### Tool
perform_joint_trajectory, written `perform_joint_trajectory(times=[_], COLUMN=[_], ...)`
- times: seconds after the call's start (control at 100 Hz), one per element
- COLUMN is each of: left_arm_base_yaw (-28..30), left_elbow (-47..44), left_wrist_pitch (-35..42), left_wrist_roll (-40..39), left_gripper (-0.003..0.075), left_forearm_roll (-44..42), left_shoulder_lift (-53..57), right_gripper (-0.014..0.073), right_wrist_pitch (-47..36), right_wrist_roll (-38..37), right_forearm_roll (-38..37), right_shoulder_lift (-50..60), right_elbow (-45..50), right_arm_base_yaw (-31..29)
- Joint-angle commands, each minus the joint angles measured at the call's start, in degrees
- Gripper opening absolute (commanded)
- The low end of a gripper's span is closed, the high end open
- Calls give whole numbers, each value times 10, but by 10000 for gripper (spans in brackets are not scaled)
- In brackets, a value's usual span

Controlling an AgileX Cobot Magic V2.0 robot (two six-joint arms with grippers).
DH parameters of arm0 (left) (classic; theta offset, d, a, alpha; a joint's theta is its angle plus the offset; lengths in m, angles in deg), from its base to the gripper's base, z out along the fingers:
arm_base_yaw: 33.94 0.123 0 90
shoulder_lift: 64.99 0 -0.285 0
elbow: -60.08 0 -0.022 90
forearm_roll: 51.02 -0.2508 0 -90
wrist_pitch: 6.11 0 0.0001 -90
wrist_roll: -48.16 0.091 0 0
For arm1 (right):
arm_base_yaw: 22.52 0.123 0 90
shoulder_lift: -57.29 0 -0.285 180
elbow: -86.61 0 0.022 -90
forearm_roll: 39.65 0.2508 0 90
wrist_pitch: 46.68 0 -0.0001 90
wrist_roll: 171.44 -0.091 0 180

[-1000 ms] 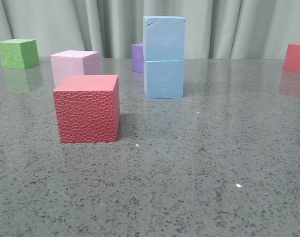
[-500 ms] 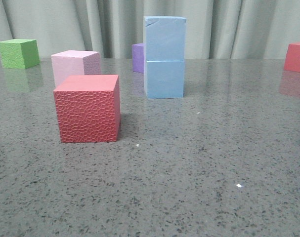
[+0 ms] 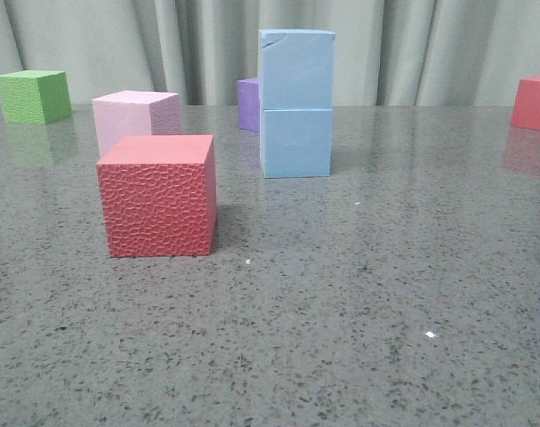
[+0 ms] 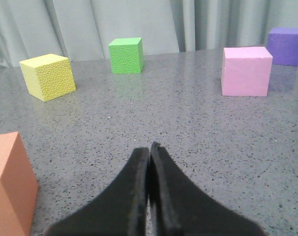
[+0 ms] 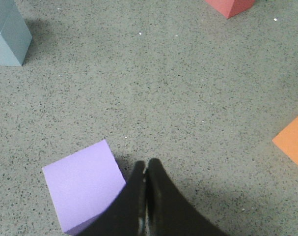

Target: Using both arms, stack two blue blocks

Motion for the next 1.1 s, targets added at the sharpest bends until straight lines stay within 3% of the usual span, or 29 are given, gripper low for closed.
perform_joint_trajectory(times=[0.0,0.47,1.09], left_arm_base_yaw=[-5,-5,-5], left_elbow=[5,-50,-50], left_wrist_pitch=[52,96,102], left_wrist_roll=[-6,-22,-23], left_gripper=[-19,-19,-19], left_forearm_roll=[-4,-11,-6], left_shoulder_lift=[17,31,31], right_gripper=[-69,-69,-69], right_wrist_pitch=[-39,-39,-39], right_wrist_roll=[3,3,3], right_forearm_roll=[-9,-9,-9], right_shoulder_lift=[-1,-1,-1], right_elbow=[-13,-13,-13], right_arm_base_yaw=[-4,-4,-4])
